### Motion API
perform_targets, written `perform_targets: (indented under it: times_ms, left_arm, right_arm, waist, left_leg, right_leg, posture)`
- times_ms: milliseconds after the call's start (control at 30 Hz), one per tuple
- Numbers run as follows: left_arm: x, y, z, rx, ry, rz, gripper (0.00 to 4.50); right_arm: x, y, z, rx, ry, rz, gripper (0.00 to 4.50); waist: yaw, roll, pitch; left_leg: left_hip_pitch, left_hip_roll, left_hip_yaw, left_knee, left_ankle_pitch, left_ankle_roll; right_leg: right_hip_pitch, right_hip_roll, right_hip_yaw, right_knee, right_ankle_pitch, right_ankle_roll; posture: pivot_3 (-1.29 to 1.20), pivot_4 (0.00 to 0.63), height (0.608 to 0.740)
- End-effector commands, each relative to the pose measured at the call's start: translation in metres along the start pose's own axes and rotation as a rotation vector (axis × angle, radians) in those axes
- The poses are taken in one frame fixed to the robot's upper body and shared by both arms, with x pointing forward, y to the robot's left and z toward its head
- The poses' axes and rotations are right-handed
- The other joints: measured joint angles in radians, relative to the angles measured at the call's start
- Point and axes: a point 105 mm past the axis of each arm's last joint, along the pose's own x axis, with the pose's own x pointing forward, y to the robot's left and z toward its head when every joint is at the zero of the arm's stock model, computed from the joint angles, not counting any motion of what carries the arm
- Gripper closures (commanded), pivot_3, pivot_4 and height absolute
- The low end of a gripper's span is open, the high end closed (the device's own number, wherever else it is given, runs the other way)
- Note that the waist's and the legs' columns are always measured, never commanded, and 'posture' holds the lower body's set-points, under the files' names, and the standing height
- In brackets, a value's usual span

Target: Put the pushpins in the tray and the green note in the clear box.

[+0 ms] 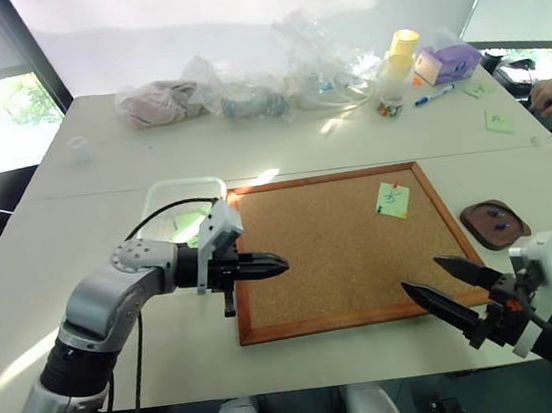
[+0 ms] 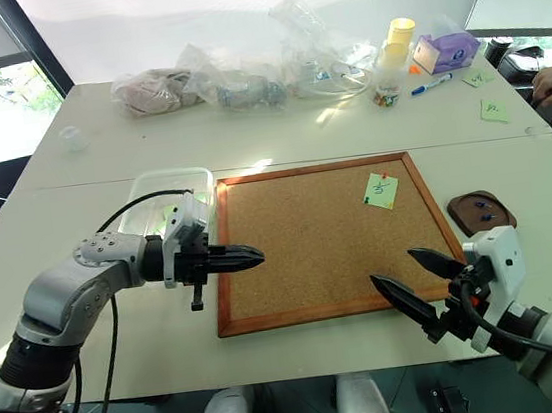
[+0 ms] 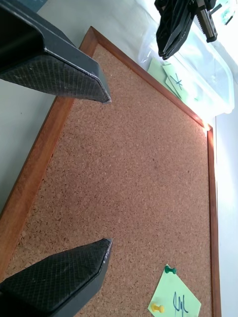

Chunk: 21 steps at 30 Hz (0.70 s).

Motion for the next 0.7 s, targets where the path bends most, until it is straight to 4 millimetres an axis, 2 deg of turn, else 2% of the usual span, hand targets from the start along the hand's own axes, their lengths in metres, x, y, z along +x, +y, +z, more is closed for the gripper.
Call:
perform_targets:
  times_ms: [33,100,200,267,333,433,533,700]
  left_arm:
    - [0.000,0.010,0.016,0.044,-0.056,0.047,4.43]
    - [0.009,0.024,0.024,0.039,-0.097,0.083,4.43]
    - [0.034,0.045,0.040,0.062,-0.162,0.093,4.43]
    - [0.052,0.049,0.042,0.087,-0.161,0.058,4.43]
    - [0.076,0.055,0.029,0.130,-0.088,0.037,4.43]
    - [0.094,0.061,0.010,0.170,0.003,0.030,4.43]
    - [0.102,0.067,-0.004,0.211,0.078,0.052,4.43]
    - [0.105,0.069,-0.014,0.243,0.121,0.054,4.43]
  right_arm:
    - [0.002,-0.002,0.006,-0.014,-0.032,-0.003,0.00]
    - [0.005,-0.007,0.010,0.009,-0.061,-0.018,0.00]
    - [0.013,-0.034,0.026,-0.025,-0.134,-0.132,0.00]
    - [0.018,-0.050,0.033,-0.069,-0.159,-0.206,0.00]
    - [0.027,-0.069,0.037,-0.121,-0.156,-0.267,0.00]
    - [0.041,-0.087,0.038,-0.151,-0.133,-0.314,0.00]
    - [0.057,-0.104,0.044,-0.141,-0.137,-0.355,0.00]
    - [0.086,-0.120,0.055,-0.124,-0.155,-0.370,0.00]
  waist:
    - [0.001,0.000,0.000]
    - [0.005,-0.001,0.000]
    - [0.011,-0.003,0.000]
    - [0.015,-0.003,0.000]
    - [0.015,-0.002,0.000]
    - [0.013,-0.002,0.000]
    - [0.003,-0.001,0.000]
    - [-0.001,0.000,0.000]
  left_leg:
    - [0.000,0.000,0.000,0.000,0.000,0.000]
    - [0.000,0.000,0.000,0.000,0.000,0.000]
    - [-0.001,-0.002,-0.001,0.002,0.000,0.000]
    - [-0.002,-0.004,-0.001,0.002,0.000,0.001]
    - [-0.003,-0.004,-0.001,0.001,0.000,0.001]
    - [-0.005,-0.004,-0.002,0.001,0.000,0.001]
    - [-0.010,-0.004,-0.004,0.001,0.000,0.001]
    - [-0.012,-0.004,-0.008,0.003,0.000,0.001]
  right_leg:
    - [0.000,0.000,0.000,0.000,0.000,0.000]
    - [0.000,0.000,0.000,0.000,0.000,0.000]
    - [0.002,0.000,0.000,-0.001,0.000,0.000]
    - [0.001,0.000,0.000,-0.002,0.000,0.000]
    - [0.001,0.000,0.000,-0.004,0.000,0.000]
    - [-0.001,0.000,-0.001,-0.005,0.000,0.000]
    - [-0.005,0.000,-0.002,-0.005,0.001,0.001]
    - [-0.006,0.000,-0.006,-0.003,0.001,0.001]
  posture:
    - [0.00,0.150,0.737]
    - [0.00,0.150,0.737]
    - [0.00,0.150,0.737]
    - [0.00,0.150,0.737]
    - [0.00,0.150,0.737]
    - [0.00,0.150,0.737]
    - [0.00,0.150,0.737]
    - [0.00,0.150,0.737]
